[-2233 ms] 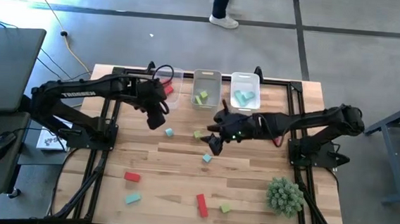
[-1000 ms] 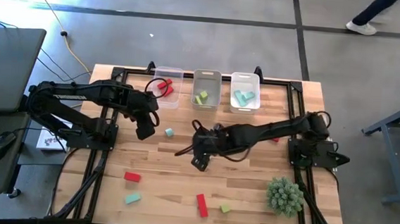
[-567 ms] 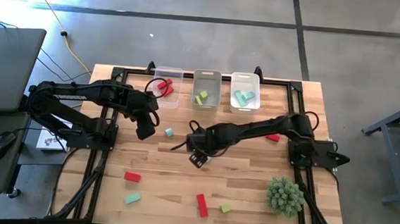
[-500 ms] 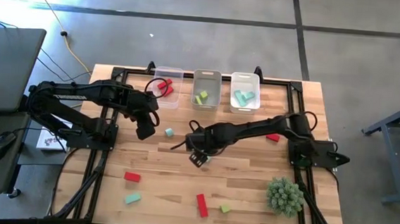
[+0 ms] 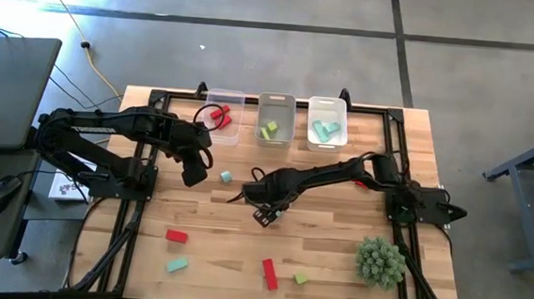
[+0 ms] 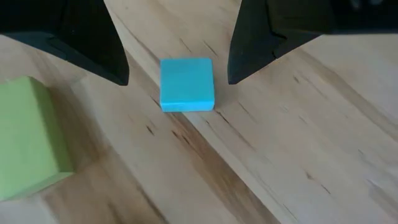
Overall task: Sort & place blocks by color
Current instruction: Put the blue block into the white bin
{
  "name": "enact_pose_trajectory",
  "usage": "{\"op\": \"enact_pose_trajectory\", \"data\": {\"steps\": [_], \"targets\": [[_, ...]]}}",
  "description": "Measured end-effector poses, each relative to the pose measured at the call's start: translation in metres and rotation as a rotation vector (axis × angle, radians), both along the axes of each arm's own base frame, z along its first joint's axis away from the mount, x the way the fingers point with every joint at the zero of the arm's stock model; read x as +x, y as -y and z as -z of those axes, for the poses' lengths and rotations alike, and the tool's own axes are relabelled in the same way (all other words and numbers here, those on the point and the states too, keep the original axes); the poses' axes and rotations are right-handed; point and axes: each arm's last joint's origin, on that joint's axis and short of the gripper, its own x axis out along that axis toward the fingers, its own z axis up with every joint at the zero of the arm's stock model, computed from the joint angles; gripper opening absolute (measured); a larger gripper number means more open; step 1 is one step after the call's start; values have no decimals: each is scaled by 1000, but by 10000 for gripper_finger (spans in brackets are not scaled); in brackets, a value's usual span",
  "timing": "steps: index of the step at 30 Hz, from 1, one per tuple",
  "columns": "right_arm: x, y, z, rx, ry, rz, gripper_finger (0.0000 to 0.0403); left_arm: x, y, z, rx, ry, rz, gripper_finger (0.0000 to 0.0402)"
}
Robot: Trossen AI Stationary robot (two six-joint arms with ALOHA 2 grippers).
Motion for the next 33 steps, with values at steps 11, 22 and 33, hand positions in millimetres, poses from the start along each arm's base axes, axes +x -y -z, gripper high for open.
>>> {"op": "enact_pose_trajectory", "data": {"steps": [11, 22, 33], "targets": [[3, 1, 14, -10, -24, -11, 252, 0, -1, 0, 33, -8, 15, 133], [1, 2, 23, 29, -18, 0, 150, 0, -1, 0, 42, -11, 39, 133], [0, 2, 17, 44, -14, -6, 105, 0, -1, 0, 41, -11, 40, 133]]}}
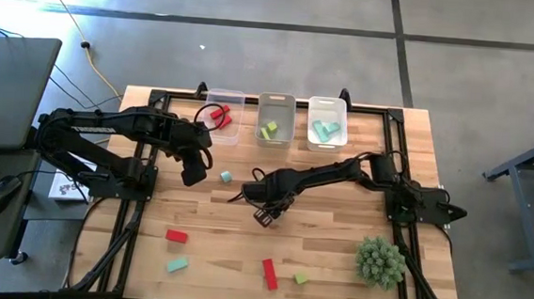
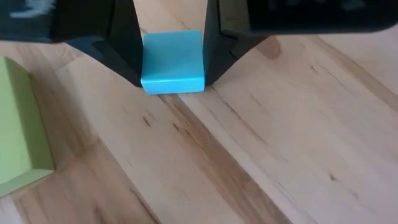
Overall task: Sort & place blocks by color
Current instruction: Put the blue block into the white bin
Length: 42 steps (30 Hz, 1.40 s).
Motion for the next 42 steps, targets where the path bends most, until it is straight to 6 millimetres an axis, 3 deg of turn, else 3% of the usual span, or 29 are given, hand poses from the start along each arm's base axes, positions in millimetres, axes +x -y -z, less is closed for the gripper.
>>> {"op": "enact_pose_trajectory", "data": {"steps": [10, 18, 25, 32, 42], "targets": [[-5, 3, -33, -64, 72, 4, 105, 0, 0, 0, 3, -1, 8, 133], [-16, 30, -68, -173, 115, 7, 105, 3, -1, -1, 12, 30, 17, 133], [-32, 76, -100, -258, 140, -21, 105, 9, -9, -3, 24, 93, -21, 133], [-56, 139, -128, -352, 138, -17, 105, 9, -30, -1, 36, 106, -116, 133], [-93, 224, -136, -415, 76, 13, 105, 10, -62, 2, 55, 138, -249, 133]]}}
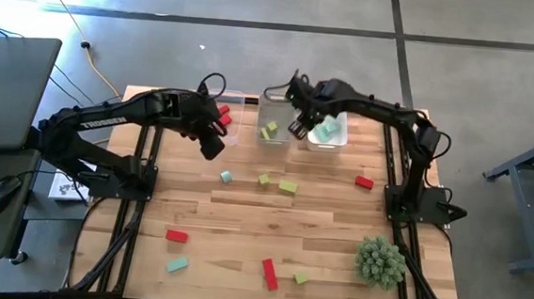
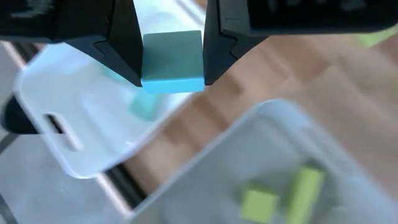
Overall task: Sort & place blocks by color
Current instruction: Put the blue block into the white bin
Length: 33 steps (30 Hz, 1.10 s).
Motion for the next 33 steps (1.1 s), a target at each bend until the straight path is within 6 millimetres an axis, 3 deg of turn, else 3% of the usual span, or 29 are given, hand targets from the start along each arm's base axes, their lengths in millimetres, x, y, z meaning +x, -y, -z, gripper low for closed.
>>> {"op": "enact_pose_trajectory", "data": {"steps": [8, 14, 26, 33], "targets": [[-33, 52, 4, 36, -20, 74, 105, 3, -20, 10, -18, -29, -80, 133], [-46, 77, 18, 95, -37, 97, 105, 7, -32, 20, -52, -60, -119, 133], [-39, 94, 71, 228, -161, 41, 105, 13, -43, 32, -86, -87, -174, 133], [-37, 99, 89, 264, -207, 25, 106, 16, -45, 37, -101, -97, -188, 133]]}}
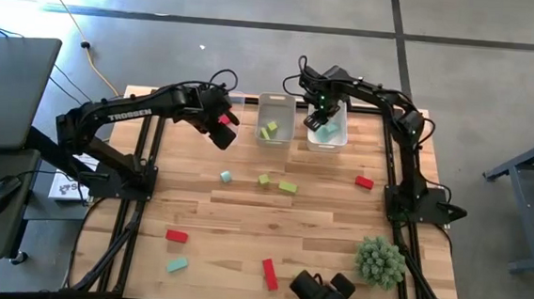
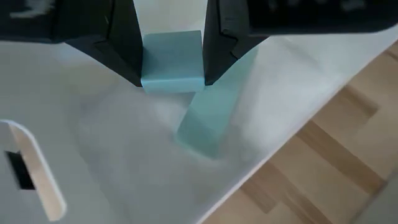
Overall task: Sort & place blocks by color
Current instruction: Put the blue block into the white bin
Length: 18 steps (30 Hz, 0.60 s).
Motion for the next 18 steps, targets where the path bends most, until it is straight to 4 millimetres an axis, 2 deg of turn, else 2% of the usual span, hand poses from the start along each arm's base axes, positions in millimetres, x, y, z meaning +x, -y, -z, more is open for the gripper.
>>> {"op": "enact_pose_trajectory", "data": {"steps": [10, 18], "targets": [[-2, 4, 6, 15, -21, -46, 149, 0, 0, 0, -13, 9, 4, 133], [-3, 4, 6, -21, -58, -70, 205, 0, 1, 0, -13, 9, 5, 133]]}}
